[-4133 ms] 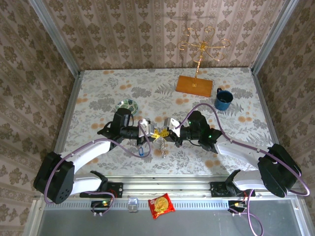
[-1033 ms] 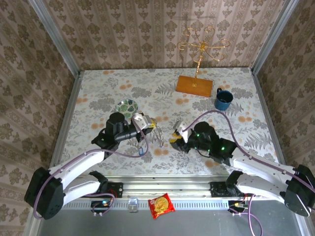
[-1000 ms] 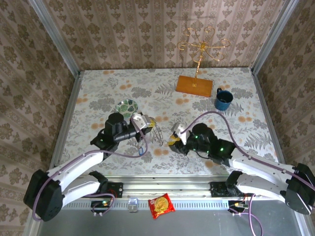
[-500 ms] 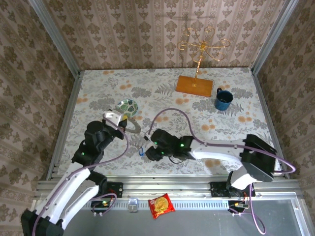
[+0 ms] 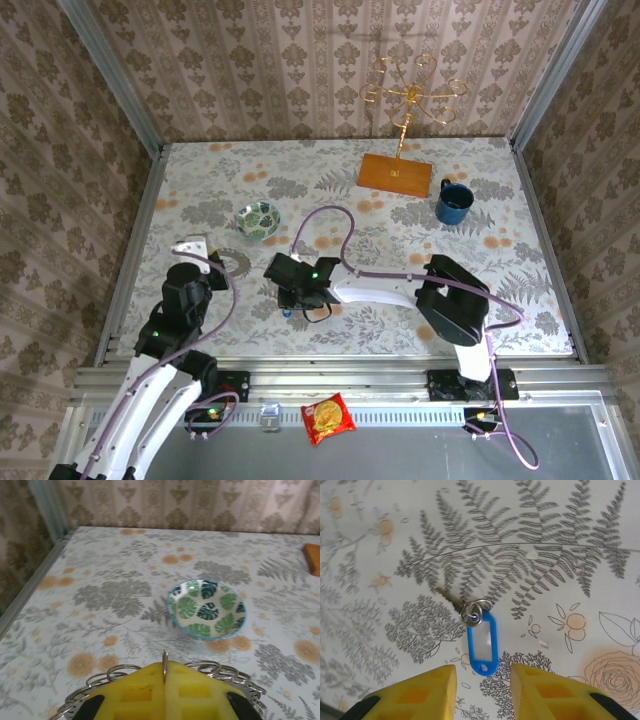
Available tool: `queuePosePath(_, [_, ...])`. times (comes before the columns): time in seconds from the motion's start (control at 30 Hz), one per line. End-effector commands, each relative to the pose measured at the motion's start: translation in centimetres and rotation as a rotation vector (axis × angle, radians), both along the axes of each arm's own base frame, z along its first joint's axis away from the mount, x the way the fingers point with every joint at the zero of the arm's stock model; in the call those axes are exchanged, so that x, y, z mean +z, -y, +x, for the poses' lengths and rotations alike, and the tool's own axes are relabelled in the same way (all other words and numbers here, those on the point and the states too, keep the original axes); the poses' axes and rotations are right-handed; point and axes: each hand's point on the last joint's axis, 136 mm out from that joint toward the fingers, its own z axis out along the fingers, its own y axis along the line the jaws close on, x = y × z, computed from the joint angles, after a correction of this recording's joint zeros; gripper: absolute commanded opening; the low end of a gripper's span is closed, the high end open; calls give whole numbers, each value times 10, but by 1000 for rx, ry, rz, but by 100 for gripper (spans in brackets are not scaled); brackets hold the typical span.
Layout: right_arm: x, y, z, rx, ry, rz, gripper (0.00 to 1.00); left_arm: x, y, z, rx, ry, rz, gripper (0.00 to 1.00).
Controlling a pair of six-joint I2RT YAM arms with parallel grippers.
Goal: Put the keys on the keyring
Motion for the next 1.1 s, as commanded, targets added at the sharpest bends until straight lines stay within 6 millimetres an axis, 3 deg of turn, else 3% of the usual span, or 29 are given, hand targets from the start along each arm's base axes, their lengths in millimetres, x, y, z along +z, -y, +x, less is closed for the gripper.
queuePosePath(0.0, [-10,11,6,-173,-38,-62,36,-4,-24,-7,148,4,-64,0])
queuePosePath(0.13, [-18,-2,12,-204,-58,-67,38,-4,-30,-14,170,9,-67,0])
queuePosePath(0.37, [-34,-5,17,-250,-73,-130,39,-3,-31,-18,165,17,-78,0])
queuePosePath(0.57, [-35,-2,26,-256,-41,-205,38,-5,-28,-19,146,13,-79,0])
queuePosePath(0.7, [-35,5,28,-268,-39,-263,32,-6,-27,-18,138,16,-86,0])
queuePosePath(1.07, [-43,-4,24,-256,-78,-241,30,-7,-25,-17,129,12,-83,0])
